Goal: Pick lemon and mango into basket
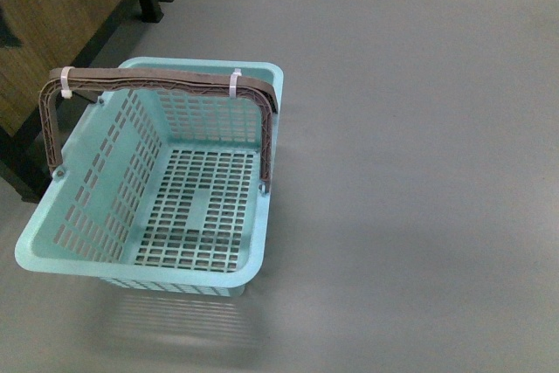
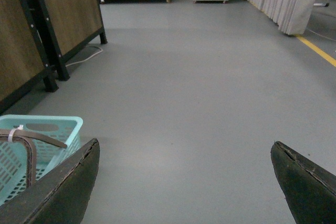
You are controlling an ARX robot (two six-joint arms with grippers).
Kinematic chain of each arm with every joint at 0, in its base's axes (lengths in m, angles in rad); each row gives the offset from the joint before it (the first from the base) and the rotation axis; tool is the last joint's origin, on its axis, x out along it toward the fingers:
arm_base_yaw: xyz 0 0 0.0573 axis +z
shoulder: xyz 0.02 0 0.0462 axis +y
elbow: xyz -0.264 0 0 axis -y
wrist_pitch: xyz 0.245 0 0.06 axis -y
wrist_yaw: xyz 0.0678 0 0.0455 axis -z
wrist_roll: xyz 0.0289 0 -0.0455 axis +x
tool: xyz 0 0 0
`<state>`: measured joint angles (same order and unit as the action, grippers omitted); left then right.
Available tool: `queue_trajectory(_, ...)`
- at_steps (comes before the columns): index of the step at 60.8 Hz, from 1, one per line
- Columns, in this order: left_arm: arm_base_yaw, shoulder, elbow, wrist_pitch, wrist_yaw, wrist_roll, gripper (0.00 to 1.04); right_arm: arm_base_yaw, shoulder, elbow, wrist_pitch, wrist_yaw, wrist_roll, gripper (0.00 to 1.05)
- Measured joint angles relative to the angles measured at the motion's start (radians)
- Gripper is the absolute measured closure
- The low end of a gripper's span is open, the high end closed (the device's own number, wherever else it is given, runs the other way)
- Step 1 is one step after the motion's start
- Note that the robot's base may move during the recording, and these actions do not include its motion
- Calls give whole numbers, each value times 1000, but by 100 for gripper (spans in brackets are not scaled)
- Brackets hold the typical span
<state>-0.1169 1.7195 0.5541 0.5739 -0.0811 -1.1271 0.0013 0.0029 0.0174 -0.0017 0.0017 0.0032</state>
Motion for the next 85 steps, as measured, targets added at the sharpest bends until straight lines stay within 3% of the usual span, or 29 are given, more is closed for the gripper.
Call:
queue_trajectory(12, -56, 240, 193, 6, -31, -161, 7, 0, 0, 0, 0, 0, 0, 9)
queue_trajectory(37, -124, 494, 517, -59, -66, -285, 7, 0, 0, 0, 0, 0, 0, 9)
queue_trajectory(48, -152, 537, 573, -96, -104, -322, 37, 0, 0, 0, 0, 0, 0, 9)
queue_trajectory(55, -154, 570, 615, -140, -126, -341, 62, 0, 0, 0, 0, 0, 0, 9)
queue_trajectory(64, -152, 580, 647, -172, -129, -383, 83, 0, 0, 0, 0, 0, 0, 9)
queue_trajectory(85, -157, 535, 605, -200, -132, -442, 86, 0, 0, 0, 0, 0, 0, 9)
